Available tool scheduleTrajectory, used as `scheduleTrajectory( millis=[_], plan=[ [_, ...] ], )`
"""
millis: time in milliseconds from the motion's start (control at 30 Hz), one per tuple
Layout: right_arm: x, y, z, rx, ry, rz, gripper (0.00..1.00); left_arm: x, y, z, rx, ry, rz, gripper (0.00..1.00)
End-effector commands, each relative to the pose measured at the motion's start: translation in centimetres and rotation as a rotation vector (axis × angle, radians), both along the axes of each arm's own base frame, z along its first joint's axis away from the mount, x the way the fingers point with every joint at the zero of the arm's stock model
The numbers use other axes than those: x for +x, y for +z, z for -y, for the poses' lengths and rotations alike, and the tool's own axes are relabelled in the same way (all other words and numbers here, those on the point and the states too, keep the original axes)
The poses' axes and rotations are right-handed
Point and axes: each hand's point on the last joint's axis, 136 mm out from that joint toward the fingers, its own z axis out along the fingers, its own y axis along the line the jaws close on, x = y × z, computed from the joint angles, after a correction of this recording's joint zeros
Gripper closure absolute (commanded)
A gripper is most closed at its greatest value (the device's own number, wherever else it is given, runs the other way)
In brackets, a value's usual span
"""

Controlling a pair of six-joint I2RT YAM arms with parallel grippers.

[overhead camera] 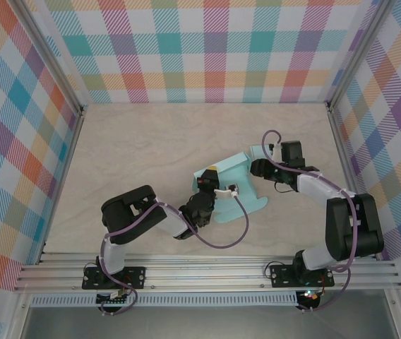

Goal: Fold the paper box

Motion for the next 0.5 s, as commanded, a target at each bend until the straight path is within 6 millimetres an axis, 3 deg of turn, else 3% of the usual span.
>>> scheduleTrajectory(
  millis=[0,167,467],
  plan=[
    [0.5,2.3,-3.3,0.113,0.099,0.077,0.45,-0.5,0.3,1.9,-0.028,-0.083,0.003,1.00],
    [-0.1,0.4,-2.5,0.075,0.006,0.024,0.47,-0.1,-0.3,1.5,-0.021,-0.060,-0.005,1.00],
    [-3.7,-0.6,5.0,-0.184,-0.318,-0.053,0.47,0.4,-0.1,0.0,-0.030,-0.023,-0.008,1.00]
  ],
)
